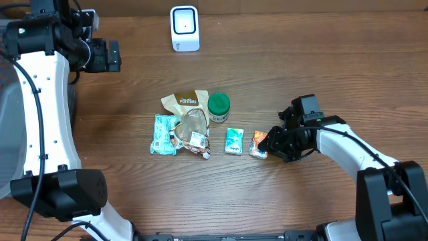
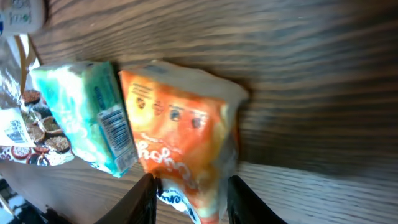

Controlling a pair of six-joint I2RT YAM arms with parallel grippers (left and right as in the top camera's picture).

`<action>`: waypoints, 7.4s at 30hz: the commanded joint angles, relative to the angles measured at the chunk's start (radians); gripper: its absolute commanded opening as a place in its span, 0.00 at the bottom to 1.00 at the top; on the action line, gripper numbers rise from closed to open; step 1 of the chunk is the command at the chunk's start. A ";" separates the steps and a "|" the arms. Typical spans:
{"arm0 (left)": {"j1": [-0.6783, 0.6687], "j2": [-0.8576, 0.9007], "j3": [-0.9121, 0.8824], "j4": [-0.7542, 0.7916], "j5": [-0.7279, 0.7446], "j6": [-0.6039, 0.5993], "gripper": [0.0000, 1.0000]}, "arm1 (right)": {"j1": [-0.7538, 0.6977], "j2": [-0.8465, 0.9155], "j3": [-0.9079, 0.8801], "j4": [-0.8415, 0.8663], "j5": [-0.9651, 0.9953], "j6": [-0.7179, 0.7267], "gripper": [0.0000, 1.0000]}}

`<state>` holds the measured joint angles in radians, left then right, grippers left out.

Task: Scan the item barcode
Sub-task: 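Grasp the orange box with the right gripper and lift it, then carry the orange box to the scanner and hold it before the window, then swing the orange box away to the right side of the table, then release the orange box at the right and move the right gripper left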

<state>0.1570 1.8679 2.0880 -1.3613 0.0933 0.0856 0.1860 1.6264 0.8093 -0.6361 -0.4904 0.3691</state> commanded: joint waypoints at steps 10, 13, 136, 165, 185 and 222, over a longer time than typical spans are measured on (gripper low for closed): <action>0.000 0.008 0.009 0.001 -0.004 0.020 0.99 | 0.023 0.073 0.003 0.041 -0.006 -0.010 0.29; 0.000 0.008 0.009 0.001 -0.004 0.020 1.00 | 0.023 0.086 0.009 0.040 -0.009 -0.010 0.29; 0.000 0.008 0.009 0.001 -0.004 0.020 1.00 | 0.402 1.012 1.547 0.553 0.952 -1.368 0.04; 0.000 0.008 0.009 0.001 -0.004 0.020 1.00 | 0.206 0.354 1.548 -0.396 0.452 -0.204 0.04; 0.000 0.008 0.009 0.001 -0.004 0.020 1.00 | -0.330 0.322 0.886 -0.514 0.182 -0.106 0.04; 0.000 0.008 0.009 0.001 -0.004 0.020 0.99 | -0.193 0.182 0.898 -0.789 0.062 -0.270 1.00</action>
<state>0.1570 1.8679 2.0880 -1.3617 0.0933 0.0856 -0.0765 1.8198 1.7042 -1.4242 -0.4088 0.1219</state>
